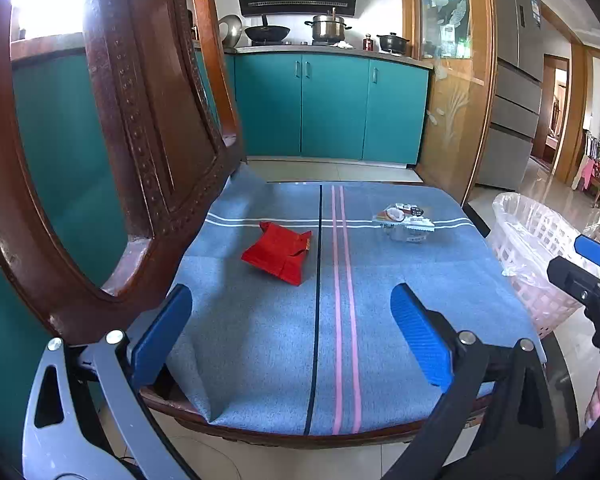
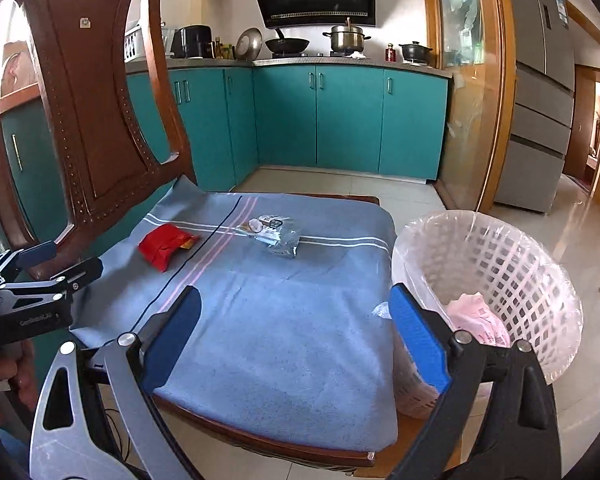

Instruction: Collect trash

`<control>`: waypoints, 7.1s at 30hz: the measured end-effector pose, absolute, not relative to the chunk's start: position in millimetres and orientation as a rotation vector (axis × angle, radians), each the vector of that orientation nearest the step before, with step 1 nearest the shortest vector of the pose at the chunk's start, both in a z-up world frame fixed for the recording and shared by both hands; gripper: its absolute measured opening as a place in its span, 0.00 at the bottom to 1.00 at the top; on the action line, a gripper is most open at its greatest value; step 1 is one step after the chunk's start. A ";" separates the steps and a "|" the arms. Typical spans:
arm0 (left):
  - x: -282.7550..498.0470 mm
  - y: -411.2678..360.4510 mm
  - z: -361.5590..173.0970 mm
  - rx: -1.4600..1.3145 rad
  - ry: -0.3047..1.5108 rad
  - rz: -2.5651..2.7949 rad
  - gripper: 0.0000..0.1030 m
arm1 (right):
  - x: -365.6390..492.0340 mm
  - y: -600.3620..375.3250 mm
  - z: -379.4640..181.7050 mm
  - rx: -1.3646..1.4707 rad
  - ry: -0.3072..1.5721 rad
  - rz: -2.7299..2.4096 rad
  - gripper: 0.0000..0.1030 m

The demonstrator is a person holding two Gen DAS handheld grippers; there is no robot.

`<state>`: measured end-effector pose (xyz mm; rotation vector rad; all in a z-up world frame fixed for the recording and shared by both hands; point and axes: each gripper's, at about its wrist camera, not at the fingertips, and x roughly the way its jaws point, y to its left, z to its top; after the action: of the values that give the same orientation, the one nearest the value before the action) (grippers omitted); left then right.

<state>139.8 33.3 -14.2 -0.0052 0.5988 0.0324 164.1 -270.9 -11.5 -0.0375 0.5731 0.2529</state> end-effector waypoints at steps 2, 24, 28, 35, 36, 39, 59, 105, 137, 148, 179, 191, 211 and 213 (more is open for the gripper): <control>139.2 32.0 -14.0 -0.019 0.602 0.023 0.96 | 165.3 -268.8 -11.8 -0.024 0.580 0.256 0.90; 167.4 13.5 -28.4 0.041 0.643 0.012 0.96 | 186.7 -251.6 -16.8 -0.031 0.590 0.267 0.90; 192.8 9.5 -40.4 0.076 0.668 0.031 0.96 | 219.5 -253.5 -23.2 0.079 0.633 0.297 0.90; 255.7 14.1 -65.1 0.065 0.751 0.058 0.93 | 296.8 -265.5 -57.0 0.386 0.771 0.348 0.75; 264.2 15.3 -68.5 0.059 0.765 0.063 0.92 | 309.3 -267.1 -64.9 0.443 0.798 0.361 0.73; 282.4 19.6 -76.5 0.032 0.811 0.065 0.88 | 337.5 -269.6 -84.6 0.571 0.847 0.387 0.64; 226.8 19.1 -22.8 -0.057 0.680 -0.093 0.07 | 303.7 -276.0 -19.6 0.539 0.709 0.492 0.05; 146.5 -105.4 12.0 0.025 0.604 -0.307 0.07 | 150.1 -515.2 -27.6 0.896 0.327 -0.165 0.80; 128.9 -15.4 5.5 -0.030 0.596 0.020 0.97 | 175.7 -325.1 -14.7 0.105 0.592 0.050 0.84; 127.8 -3.4 0.7 -0.022 0.592 0.018 0.97 | 171.6 -286.1 -14.0 0.049 0.553 0.058 0.91; 131.2 -5.5 -5.6 -0.042 0.635 -0.010 0.97 | 168.8 -273.1 -14.6 0.017 0.537 0.075 0.91; 131.3 -6.0 -7.5 -0.026 0.633 -0.010 0.97 | 169.8 -270.5 -15.8 0.018 0.540 0.086 0.91; 129.9 -4.5 -6.6 -0.020 0.623 0.021 0.97 | 169.1 -265.0 -18.3 0.010 0.547 0.104 0.91; 129.8 -4.0 -6.9 -0.019 0.622 0.021 0.97 | 168.9 -265.0 -18.4 0.009 0.547 0.105 0.91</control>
<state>129.8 -4.0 -6.9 -0.0194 0.6224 0.0206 168.9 -265.0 -18.4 0.0088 0.5471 0.1055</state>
